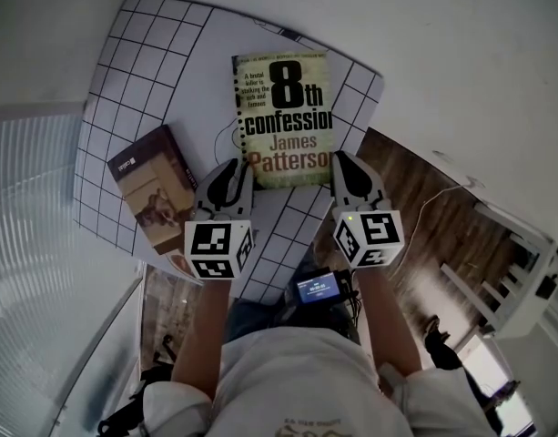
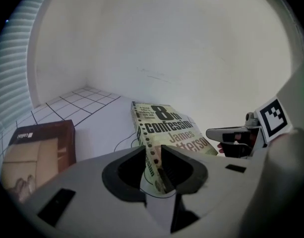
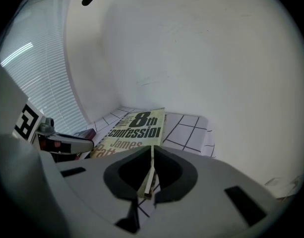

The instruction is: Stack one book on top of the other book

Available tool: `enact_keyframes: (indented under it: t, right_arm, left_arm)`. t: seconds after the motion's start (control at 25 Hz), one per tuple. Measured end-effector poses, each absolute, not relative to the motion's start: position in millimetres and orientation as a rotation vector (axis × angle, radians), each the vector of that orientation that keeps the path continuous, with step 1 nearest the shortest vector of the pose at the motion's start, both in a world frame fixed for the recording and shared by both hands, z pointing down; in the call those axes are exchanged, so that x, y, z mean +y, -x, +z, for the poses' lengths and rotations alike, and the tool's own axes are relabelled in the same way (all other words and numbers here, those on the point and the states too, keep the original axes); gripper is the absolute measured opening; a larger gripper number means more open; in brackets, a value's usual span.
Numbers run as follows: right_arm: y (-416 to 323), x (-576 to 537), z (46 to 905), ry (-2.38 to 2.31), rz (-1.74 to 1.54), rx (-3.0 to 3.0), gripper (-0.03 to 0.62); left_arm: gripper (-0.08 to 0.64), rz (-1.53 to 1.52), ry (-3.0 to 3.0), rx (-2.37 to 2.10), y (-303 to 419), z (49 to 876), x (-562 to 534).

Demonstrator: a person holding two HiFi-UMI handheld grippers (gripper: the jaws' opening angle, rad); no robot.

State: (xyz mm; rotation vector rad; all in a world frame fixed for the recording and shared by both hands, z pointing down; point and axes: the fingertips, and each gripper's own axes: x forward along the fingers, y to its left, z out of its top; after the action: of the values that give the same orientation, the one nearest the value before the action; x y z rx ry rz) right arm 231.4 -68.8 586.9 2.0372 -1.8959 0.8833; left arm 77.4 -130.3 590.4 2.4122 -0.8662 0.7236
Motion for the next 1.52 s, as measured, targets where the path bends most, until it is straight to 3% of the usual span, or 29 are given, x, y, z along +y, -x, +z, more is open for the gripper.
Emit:
enact_keyframes:
  t: [0.08, 0.12, 0.2, 0.36, 0.68, 0.8, 1.52]
  right_arm:
    - [-228, -71, 589, -2.026, 0.929, -1.935, 0.052]
    - [-226, -72, 591, -2.022, 0.965, -1.950, 0.139]
    - [-223, -74, 596, -2.019, 1.034, -1.967, 0.225]
    - [-219, -76, 602, -1.998, 1.103, -1.986, 0.270]
    - [-211, -81, 609, -1.970, 1.159, -2.000, 0.287]
    - [-204, -83, 611, -1.951, 1.155, -2.001, 0.238]
    - [-204, -77, 606, -1.941, 1.141, -1.968, 0.230]
  left_arm:
    - [0.135, 0.695, -2.374, -0.841, -79, 594, -129]
    - [0.151, 0.688, -2.358, -0.833, -79, 596, -129]
    - [0.170, 0.688, -2.343, -0.823, -80, 599, -129]
    - [0.176, 0.678, -2.328, -0.800, -83, 601, -129]
    - [0.202, 0.634, -2.272, -0.762, -88, 608, -128]
    - [0.190, 0.617, -2.252, -0.741, -90, 610, -127]
    - [0.179, 0.635, -2.234, -0.741, -89, 608, -120]
